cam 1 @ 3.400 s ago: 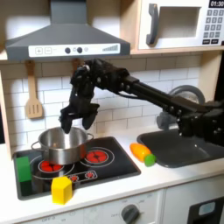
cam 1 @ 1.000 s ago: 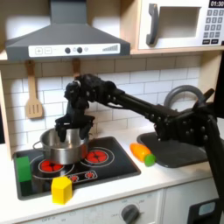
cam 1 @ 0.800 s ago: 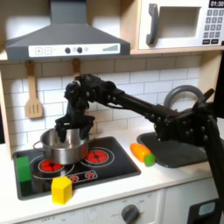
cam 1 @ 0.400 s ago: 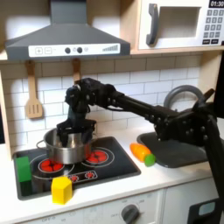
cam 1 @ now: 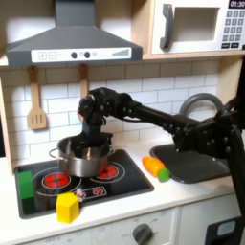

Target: Slide pot right

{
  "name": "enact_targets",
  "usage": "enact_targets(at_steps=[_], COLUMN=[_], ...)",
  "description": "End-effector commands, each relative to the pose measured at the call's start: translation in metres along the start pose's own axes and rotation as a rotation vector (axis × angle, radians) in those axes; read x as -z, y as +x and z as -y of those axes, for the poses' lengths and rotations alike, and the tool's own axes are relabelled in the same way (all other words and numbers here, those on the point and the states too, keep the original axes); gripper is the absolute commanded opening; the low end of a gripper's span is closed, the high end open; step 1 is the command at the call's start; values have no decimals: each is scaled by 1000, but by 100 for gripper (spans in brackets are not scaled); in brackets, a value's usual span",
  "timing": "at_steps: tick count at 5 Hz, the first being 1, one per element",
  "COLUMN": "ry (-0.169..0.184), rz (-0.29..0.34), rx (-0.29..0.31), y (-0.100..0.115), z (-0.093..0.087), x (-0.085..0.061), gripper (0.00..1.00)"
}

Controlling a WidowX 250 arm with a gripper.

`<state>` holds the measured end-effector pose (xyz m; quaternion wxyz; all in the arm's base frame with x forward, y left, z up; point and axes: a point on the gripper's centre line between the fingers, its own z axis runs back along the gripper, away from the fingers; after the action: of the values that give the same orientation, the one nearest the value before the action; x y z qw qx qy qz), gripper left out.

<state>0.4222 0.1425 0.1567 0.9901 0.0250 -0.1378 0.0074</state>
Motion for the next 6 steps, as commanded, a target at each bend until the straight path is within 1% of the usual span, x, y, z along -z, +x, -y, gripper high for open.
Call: enact_targets(at_steps=[1, 3, 4, 5, 6], ry=[-14, -34, -41, -55, -58], rz=[10, -4, 8, 1, 11], rx=[11, 32, 49, 69, 84], y=[1, 0, 0, -3, -4], z=[10, 22, 33, 45, 54], x=[-6, -4, -13, -13, -19], gripper=[100, 100, 100, 100, 100])
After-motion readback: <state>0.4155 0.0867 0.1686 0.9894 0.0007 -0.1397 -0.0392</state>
